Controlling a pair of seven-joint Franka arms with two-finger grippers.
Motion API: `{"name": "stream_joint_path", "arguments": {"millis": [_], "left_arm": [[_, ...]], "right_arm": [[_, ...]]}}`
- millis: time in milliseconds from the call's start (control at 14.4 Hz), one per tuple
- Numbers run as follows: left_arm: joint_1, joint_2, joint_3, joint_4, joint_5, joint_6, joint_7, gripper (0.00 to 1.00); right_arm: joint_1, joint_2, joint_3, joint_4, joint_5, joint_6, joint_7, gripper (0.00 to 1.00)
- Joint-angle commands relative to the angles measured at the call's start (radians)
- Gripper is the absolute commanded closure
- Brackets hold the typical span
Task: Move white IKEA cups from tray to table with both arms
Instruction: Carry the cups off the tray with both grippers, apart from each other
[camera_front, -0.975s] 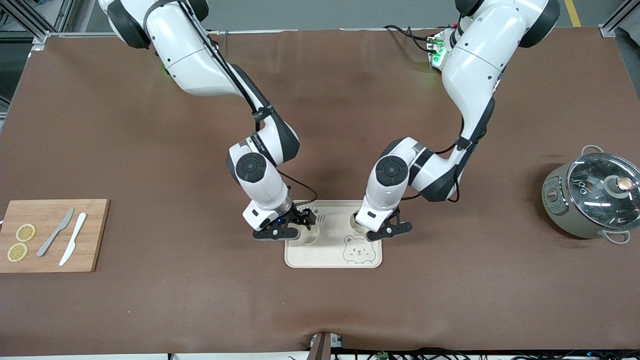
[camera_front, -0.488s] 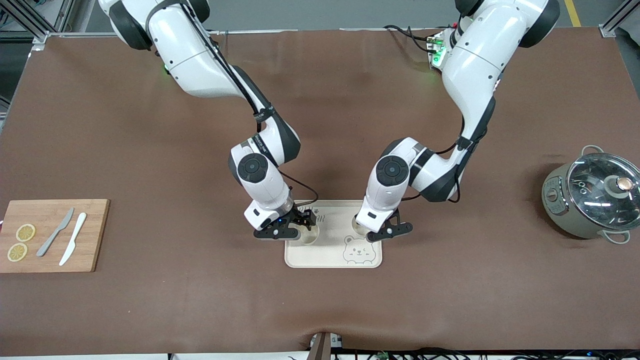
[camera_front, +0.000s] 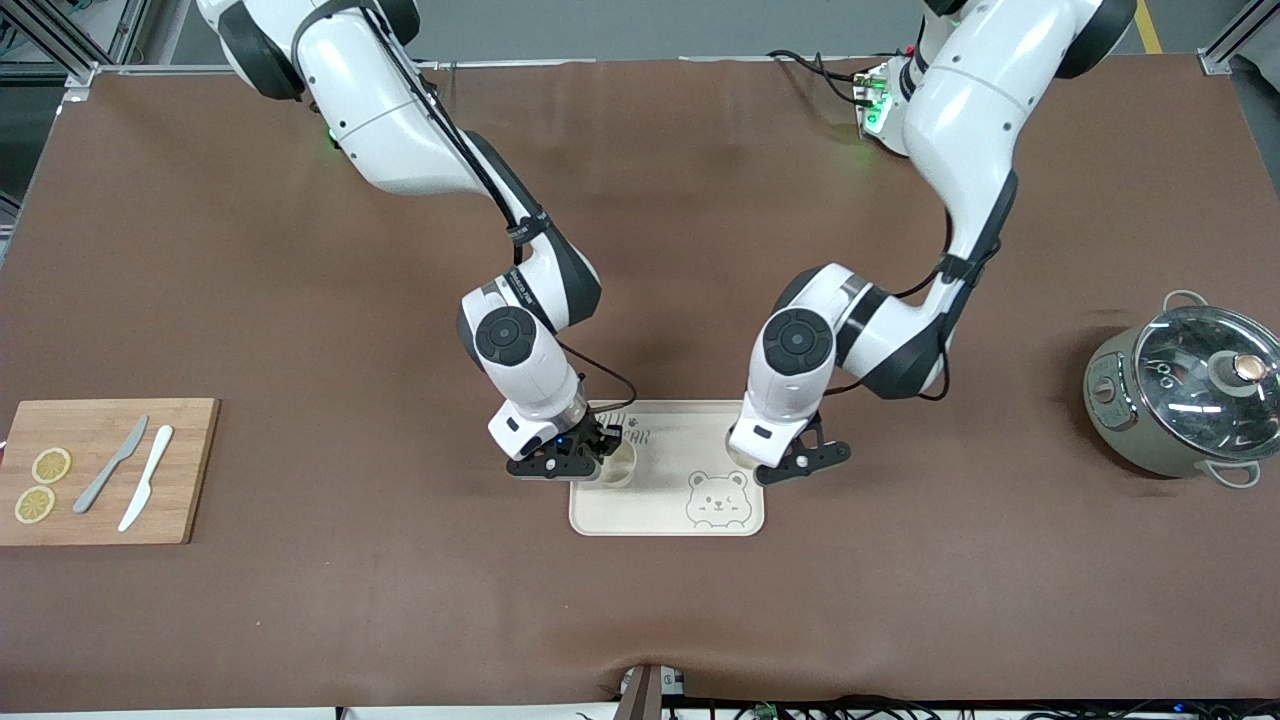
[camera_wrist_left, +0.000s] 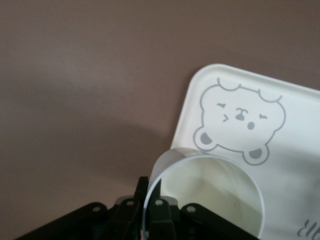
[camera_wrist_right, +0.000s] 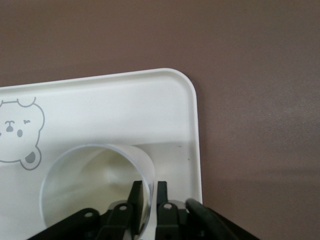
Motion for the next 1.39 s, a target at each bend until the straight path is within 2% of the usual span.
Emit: {"name": "stream_joint_path", "arguments": {"millis": [0,139,348,418,557,697,836,975,1115,1324], "left_arm": [[0.09,-0.148,-0.053,-0.143,-0.02,-0.022,0.07,1.0],[0.185,-0.227,-0.114,-0.235,-0.032,-0.022,0.151,1.0],[0.37,-0.311,-0.247,-0.362,-0.032,-0.007,0.248,1.0],[0.459,-0.345,-0.304,-0.417,-0.032,0.019,0.281,1.0],[0.675,-0.415,-0.45,-0.56,-0.032,0.129,0.369,1.0],[0.931,-0.452,-0.629,-0.667,-0.032,0.202,0.468,1.0],[1.17,-0.448,-0.813,-0.709,-0.032,0.208,0.56,1.0],[1.358,-0.44,-0.941,-0.76,-0.032,0.245,0.639,1.0],[1.461,-0.437,-0.984,-0.841,-0.032,0.363,0.706,1.0],[1.53,-0.436,-0.98,-0.964,-0.031,0.536,0.82,1.0]], "right_arm": [[0.017,0.022,-0.013,0.034,-0.008,0.002,0.023,1.0],[0.014,0.016,-0.011,0.034,-0.002,-0.003,0.023,1.0],[-0.017,-0.03,-0.011,0.032,0.008,-0.036,0.015,1.0],[-0.04,-0.057,-0.008,0.034,0.008,-0.119,0.009,1.0],[-0.09,-0.137,-0.01,0.034,0.007,-0.257,-0.061,1.0],[-0.162,-0.226,-0.01,0.006,0.008,-0.384,-0.243,1.0],[-0.241,-0.31,-0.01,-0.041,0.008,-0.464,-0.386,1.0],[-0.308,-0.419,-0.013,-0.15,-0.002,-0.481,-0.533,1.0],[-0.392,-0.491,-0.013,-0.248,-0.002,-0.471,-0.69,1.0],[-0.514,-0.51,-0.011,-0.342,-0.002,-0.396,-0.9,1.0]]}}
